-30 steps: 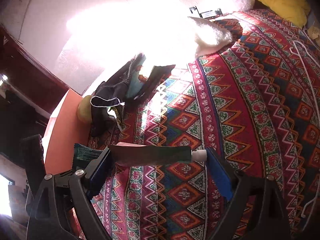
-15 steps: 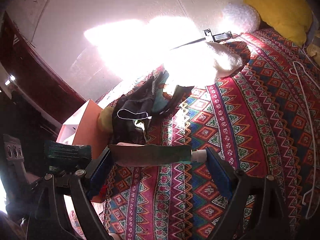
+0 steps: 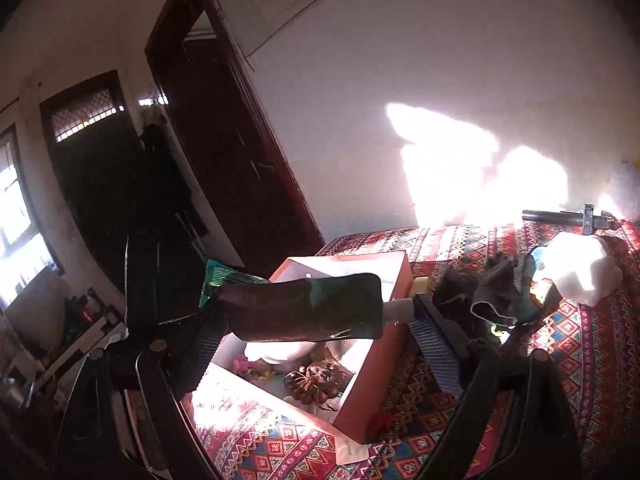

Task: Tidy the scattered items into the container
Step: 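Release the squeeze pouch and snack packet into the pink box with both tools, then grasp the red plastic cone with the right tool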

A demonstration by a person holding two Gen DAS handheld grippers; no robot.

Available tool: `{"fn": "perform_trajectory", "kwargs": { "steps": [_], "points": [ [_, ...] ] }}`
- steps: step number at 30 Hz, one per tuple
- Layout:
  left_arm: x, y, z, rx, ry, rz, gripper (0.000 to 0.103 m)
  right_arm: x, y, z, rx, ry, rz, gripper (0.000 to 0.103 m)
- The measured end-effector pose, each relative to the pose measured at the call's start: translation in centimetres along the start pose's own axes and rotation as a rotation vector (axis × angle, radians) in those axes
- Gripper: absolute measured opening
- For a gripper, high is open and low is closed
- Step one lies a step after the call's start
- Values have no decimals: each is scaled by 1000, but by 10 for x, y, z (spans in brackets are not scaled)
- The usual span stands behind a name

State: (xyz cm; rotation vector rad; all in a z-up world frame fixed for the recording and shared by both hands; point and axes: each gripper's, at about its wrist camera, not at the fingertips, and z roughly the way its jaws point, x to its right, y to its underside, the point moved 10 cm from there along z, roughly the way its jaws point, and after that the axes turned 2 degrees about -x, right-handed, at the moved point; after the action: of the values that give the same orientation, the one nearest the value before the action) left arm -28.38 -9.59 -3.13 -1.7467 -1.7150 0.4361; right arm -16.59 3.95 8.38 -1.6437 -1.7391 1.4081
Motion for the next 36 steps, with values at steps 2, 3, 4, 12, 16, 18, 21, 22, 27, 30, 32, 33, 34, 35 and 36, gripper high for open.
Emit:
{"fn": "perform_trajectory", "kwargs": {
  "steps": [2, 3, 4, 12, 16, 18, 21, 22, 27, 30, 32, 33, 34, 35, 36],
  "points": [
    [-24, 9, 15, -47, -129, -9, 51, -10, 10, 27, -50, 32, -27, 98],
    [-33, 11, 16, -47, -182, -10, 59, -11, 13, 31, -48, 59, -38, 100],
    [-39, 10, 12, -31, -213, -11, 64, -11, 14, 31, -41, 71, -44, 102],
    [-37, 1, -14, 62, -94, -119, 86, 25, 26, 21, -53, 75, 7, 102],
    [-35, 12, 2, 5, -70, -148, 86, 34, 76, 30, -159, 4, -193, 101],
    [-35, 18, 10, -21, -68, -160, 86, 30, 122, 40, -224, -49, -450, 99],
    [-31, 25, 17, -45, -60, -168, 86, 40, 192, 72, -391, -58, -661, 94],
    [-30, 26, 18, -50, -57, -167, 86, 40, 207, 83, -434, -91, -664, 93],
    [-27, 27, 22, -55, -62, -162, 86, 43, 240, 133, -530, -112, -811, 92],
    [-23, 28, 28, -71, -66, -146, 86, 55, 251, 159, -581, -123, -808, 88],
    [-21, 28, 30, -76, -67, -135, 86, 61, 250, 164, -603, -175, -701, 78],
    [-20, 27, 31, -76, -68, -133, 86, 63, 248, 163, -604, -192, -659, 70],
    [-19, 26, 31, -75, -69, -131, 86, 63, 249, 158, -605, -205, -646, 64],
    [-18, 25, 31, -73, -70, -131, 86, 61, 251, 152, -606, -205, -656, 52],
    [-17, 25, 31, -71, -69, -130, 86, 61, 253, 146, -611, -189, -679, 50]
  ]
}}
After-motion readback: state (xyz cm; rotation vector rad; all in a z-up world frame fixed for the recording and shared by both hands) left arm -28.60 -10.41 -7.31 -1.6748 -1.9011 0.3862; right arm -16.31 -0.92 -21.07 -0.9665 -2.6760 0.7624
